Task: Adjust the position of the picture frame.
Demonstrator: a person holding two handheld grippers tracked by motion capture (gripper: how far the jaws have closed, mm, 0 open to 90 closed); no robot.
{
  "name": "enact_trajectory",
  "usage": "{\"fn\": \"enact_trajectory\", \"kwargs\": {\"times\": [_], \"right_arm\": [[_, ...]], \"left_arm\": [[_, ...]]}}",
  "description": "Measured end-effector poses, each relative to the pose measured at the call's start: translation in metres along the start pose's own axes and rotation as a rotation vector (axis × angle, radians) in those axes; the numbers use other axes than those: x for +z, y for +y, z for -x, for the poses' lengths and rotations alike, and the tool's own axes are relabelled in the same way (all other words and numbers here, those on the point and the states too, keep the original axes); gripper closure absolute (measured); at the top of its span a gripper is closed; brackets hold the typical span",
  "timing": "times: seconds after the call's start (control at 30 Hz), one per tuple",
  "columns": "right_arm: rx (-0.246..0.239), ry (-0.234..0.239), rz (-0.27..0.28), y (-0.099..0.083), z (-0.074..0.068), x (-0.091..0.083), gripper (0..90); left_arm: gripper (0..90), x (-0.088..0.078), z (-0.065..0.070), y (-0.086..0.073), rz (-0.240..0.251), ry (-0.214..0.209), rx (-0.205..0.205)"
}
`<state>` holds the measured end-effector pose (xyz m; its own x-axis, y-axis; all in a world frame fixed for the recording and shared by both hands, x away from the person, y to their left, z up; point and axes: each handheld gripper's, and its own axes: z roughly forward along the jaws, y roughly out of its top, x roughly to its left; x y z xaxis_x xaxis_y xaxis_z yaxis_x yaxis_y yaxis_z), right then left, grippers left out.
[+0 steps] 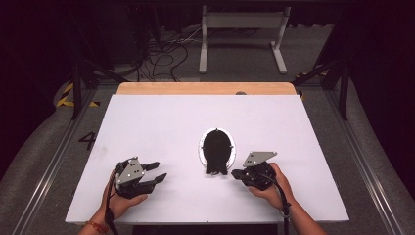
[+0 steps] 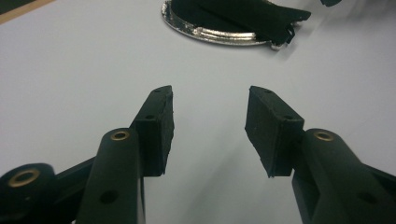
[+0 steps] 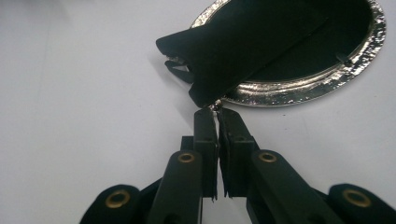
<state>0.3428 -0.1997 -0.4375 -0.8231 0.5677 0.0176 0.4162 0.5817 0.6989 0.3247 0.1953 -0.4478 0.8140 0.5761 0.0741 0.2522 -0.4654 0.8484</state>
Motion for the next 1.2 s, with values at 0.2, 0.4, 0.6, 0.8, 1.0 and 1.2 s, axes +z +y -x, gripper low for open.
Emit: {"fn": "enact_trajectory", "kwargs": {"times": [0.2, 0.4, 0.6, 0.8, 1.0, 1.2], "right_arm": [[0.002, 0.024, -0.036, -0.001, 0.000, 0.005, 85.7], [0.000, 0.024, -0.048, 0.000, -0.002, 0.010, 83.8], [0.002, 0.021, -0.062, 0.000, -0.003, 0.016, 82.9], [0.002, 0.020, -0.057, 0.002, -0.004, 0.019, 83.2], [0.008, 0.020, -0.056, 0.002, -0.004, 0.020, 83.3], [0.016, 0.015, -0.044, 0.001, -0.005, 0.020, 83.5]], "left_arm": [[49.8, 0.003, -0.005, -0.002, -0.013, 0.041, -0.021], [49.1, 0.003, -0.005, -0.002, -0.014, 0.040, -0.019], [47.2, 0.007, -0.005, -0.003, -0.032, 0.059, -0.013], [47.2, 0.008, -0.005, -0.003, -0.041, 0.057, -0.001], [47.5, 0.011, -0.005, -0.004, -0.057, 0.036, 0.008], [47.9, 0.013, -0.002, -0.003, -0.072, 0.025, 0.019]]}}
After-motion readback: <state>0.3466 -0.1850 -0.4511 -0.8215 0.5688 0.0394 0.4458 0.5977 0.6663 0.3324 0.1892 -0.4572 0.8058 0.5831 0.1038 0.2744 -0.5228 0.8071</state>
